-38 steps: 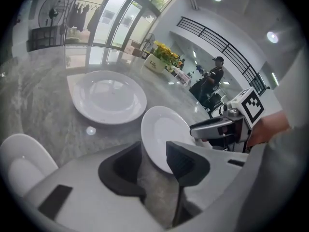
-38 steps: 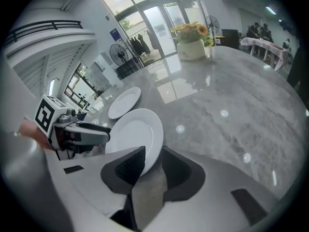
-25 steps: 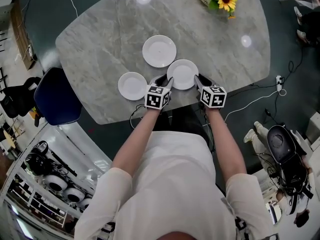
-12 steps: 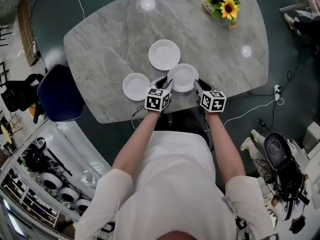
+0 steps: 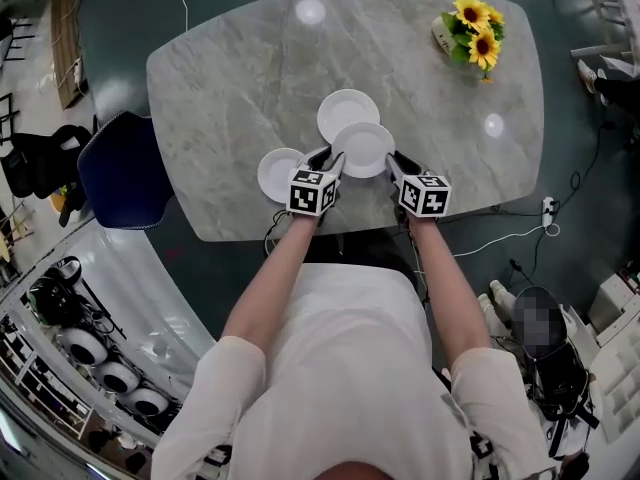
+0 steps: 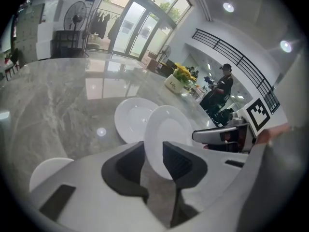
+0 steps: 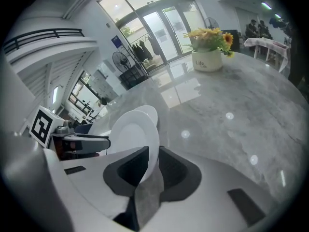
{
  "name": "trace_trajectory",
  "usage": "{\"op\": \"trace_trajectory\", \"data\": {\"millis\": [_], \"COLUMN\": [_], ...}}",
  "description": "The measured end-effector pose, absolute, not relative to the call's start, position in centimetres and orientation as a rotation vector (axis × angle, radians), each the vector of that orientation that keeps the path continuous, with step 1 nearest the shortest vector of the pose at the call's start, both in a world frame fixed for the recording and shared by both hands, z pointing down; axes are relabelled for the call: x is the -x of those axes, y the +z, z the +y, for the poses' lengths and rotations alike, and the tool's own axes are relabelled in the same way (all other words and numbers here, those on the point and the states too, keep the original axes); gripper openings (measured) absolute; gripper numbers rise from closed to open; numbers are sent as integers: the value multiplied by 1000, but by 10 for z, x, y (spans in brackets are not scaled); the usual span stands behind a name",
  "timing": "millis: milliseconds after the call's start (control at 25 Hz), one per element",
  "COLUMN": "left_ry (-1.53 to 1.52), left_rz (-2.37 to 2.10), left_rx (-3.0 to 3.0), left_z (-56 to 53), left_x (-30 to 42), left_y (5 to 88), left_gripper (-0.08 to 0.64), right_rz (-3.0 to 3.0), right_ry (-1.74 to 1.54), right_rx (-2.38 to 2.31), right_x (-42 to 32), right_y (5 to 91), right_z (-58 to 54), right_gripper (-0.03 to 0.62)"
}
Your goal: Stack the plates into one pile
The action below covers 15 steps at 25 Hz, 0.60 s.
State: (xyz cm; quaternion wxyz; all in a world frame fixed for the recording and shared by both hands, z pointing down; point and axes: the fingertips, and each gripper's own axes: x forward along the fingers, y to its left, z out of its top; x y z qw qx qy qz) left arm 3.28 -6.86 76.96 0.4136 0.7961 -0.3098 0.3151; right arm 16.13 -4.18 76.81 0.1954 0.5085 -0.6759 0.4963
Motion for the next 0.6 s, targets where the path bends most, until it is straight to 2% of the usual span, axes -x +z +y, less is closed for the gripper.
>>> {"op": "trace_trajectory", "data": {"millis": [600], "left_ry": [792], "left_rz": [-803], "left_rx": [-1991], "left_z": [-105], "left_x": [-10], "left_y": [772], "left_gripper": [118], "right_rz": [-1938], "right_ry": [1325], "right_rx": [-1362], "right_x": [-141], "right_y": [771], "right_z": [-91], "right_gripper": [86]}}
